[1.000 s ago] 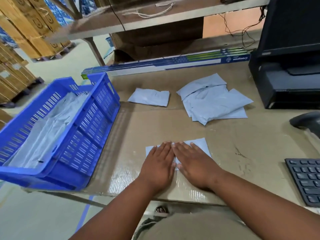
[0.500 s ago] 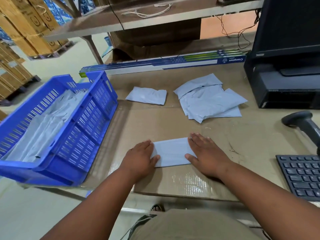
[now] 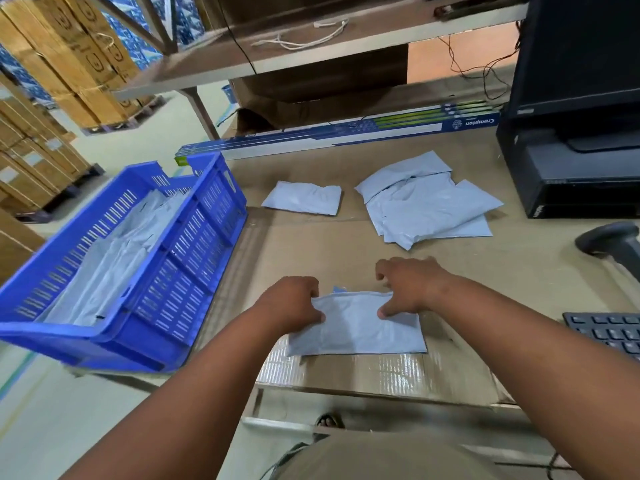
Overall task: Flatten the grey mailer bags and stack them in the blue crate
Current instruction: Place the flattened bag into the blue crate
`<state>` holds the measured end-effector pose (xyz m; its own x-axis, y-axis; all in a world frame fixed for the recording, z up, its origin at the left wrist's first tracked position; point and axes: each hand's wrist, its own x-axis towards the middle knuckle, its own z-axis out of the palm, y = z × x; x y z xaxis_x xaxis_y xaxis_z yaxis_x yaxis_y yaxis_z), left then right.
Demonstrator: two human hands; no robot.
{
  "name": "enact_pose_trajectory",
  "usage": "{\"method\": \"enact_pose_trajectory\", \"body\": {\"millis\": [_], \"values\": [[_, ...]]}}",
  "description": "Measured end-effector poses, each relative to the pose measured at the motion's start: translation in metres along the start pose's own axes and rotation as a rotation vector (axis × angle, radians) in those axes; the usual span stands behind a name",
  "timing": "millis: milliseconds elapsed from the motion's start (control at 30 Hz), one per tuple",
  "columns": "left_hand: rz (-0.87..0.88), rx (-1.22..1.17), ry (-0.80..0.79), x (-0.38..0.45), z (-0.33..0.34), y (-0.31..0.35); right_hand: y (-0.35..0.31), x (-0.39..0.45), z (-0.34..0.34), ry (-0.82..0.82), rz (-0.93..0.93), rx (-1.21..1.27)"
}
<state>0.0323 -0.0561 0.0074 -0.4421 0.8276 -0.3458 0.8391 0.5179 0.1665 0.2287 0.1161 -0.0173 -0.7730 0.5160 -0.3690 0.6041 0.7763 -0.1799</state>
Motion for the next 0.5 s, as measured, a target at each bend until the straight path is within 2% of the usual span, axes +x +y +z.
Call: {"method": "enact_pose_trajectory", "body": {"millis": [167, 300, 400, 500], "values": [[-0.062, 0.030, 0.037, -0.022, -0.035, -0.009, -0.024, 0.020, -0.023, -0.080, -0.139, -0.026], [-0.201, 0.099, 0.109, -0.034, -0.068, -0.027, -0.064, 0.037, -0.057, -0.008, -0.235, 0.014], [-0.327, 0.080, 0.199, -0.045, -0.093, -0.049, -0.104, 0.043, -0.094, 0.044, -0.308, 0.061], [-0.381, -0.003, 0.289, -0.064, -0.123, -0.077, -0.148, 0.050, -0.137, 0.123, -0.391, 0.042]]}}
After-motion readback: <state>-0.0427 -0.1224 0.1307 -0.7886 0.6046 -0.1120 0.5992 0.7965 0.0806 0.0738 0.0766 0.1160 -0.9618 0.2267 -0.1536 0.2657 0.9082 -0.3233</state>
